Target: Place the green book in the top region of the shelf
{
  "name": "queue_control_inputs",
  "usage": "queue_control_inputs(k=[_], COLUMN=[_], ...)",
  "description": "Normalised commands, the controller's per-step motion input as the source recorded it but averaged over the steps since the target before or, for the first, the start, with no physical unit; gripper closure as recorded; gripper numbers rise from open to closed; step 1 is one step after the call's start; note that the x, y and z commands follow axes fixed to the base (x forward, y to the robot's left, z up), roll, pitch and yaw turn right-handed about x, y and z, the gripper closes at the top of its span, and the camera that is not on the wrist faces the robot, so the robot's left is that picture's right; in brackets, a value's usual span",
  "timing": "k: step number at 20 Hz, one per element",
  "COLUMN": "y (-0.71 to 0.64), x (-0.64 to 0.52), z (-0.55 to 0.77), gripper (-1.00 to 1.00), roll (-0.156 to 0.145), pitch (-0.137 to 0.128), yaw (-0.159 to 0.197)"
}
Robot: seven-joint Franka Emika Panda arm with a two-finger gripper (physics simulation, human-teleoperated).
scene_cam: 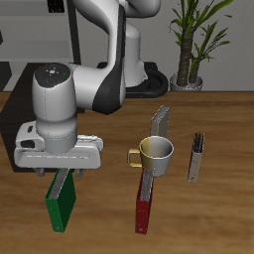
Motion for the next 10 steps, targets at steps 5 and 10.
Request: queue_control_inputs(k=[5,10], y=[-0.02,0.02], x=[0.06,0.04], z=[-0.31,-0.24], gripper=[-1.00,1.00], roll=[-0.005,0.007], pitch=[0.037,0.036], yaw=[-0.009,-0.010])
